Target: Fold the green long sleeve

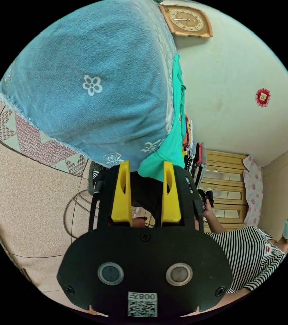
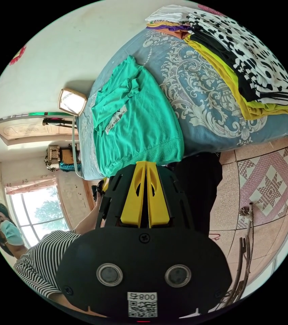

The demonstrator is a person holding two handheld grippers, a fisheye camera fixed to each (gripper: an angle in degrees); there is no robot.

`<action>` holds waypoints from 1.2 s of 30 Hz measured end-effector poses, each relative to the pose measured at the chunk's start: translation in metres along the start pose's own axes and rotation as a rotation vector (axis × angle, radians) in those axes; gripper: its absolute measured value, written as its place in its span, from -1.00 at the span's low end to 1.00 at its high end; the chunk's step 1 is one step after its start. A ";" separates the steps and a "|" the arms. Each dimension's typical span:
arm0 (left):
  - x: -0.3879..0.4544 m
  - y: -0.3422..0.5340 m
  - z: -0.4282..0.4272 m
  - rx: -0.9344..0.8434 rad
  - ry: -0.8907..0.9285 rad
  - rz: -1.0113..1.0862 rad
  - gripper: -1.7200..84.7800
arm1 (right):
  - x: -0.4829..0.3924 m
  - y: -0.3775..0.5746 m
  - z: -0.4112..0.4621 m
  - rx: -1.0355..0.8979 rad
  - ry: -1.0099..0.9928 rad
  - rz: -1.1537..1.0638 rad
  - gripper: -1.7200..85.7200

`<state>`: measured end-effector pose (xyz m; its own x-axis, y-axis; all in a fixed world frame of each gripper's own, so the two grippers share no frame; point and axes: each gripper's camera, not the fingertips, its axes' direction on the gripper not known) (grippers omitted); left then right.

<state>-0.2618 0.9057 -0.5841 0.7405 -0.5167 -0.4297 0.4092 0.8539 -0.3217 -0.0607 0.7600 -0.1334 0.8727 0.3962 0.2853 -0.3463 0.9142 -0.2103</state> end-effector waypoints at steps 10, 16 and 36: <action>0.022 0.018 0.001 -0.079 0.120 0.099 -0.89 | 0.006 0.023 -0.019 0.054 0.058 0.008 -0.92; 0.044 0.039 -0.014 -0.047 0.167 0.123 -0.91 | 0.037 0.021 -0.013 0.031 0.123 0.028 -0.80; 0.123 0.085 0.001 0.051 0.028 0.085 -0.91 | 0.141 -0.003 0.031 -0.076 -0.045 0.002 -0.71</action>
<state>-0.1357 0.9147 -0.6636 0.7586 -0.4435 -0.4773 0.3730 0.8963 -0.2399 0.0528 0.8156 -0.0636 0.8551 0.4027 0.3267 -0.3190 0.9052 -0.2809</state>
